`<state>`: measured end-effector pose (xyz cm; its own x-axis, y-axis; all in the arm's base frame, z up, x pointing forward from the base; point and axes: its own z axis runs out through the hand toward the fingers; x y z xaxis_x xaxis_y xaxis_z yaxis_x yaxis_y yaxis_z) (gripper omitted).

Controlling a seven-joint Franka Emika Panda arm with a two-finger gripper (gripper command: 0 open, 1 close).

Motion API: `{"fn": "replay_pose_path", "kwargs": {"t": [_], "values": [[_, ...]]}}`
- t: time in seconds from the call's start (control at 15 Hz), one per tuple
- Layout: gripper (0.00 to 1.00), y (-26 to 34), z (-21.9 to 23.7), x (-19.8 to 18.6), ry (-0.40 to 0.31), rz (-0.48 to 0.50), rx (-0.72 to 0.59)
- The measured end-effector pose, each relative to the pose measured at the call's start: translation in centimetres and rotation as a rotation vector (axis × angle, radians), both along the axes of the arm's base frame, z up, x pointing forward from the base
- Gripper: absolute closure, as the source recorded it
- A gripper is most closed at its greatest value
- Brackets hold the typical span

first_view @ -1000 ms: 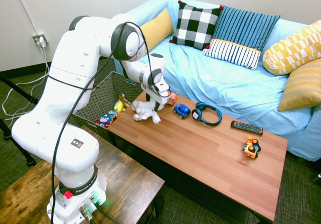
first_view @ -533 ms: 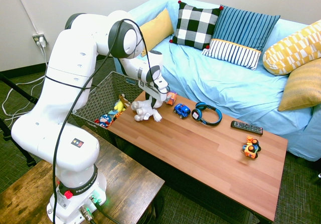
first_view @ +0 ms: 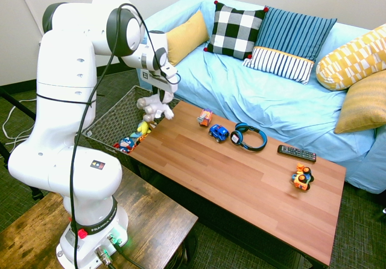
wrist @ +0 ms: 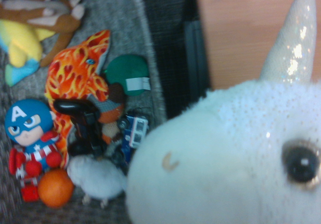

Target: Put the stuffed toy in the basket

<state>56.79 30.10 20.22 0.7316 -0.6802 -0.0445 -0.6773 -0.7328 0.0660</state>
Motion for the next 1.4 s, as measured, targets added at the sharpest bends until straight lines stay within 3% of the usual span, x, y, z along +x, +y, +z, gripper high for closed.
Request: {"fn": "replay_pose_path", "kwargs": {"t": [0.33,0.4,0.73,1.4], "values": [[1.00,12.2,-5.4,-2.6,0.008,0.091,-0.017],[0.00,13.7,-6.7,-2.8,0.017,0.099,-0.029],[0.00,16.1,-10.8,-2.2,0.046,0.103,-0.071],[0.00,16.1,-9.7,-0.8,0.033,0.090,-0.069]]}}
